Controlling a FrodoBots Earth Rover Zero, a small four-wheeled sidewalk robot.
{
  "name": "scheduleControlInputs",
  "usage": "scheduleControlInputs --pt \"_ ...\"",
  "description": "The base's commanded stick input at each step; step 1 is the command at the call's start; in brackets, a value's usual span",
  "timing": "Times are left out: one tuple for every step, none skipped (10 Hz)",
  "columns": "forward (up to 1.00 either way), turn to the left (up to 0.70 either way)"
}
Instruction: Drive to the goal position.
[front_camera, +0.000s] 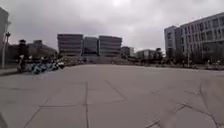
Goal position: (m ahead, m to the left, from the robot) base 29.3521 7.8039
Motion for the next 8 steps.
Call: scheduleControlInputs --pt "0.70 0.00" --pt "0.70 0.00" --pt "0.70 0.00" --pt "0.70 0.00" --pt "0.70 0.00" --pt "0.70 0.00" --pt "0.70 0.00" --pt "0.70 0.00"
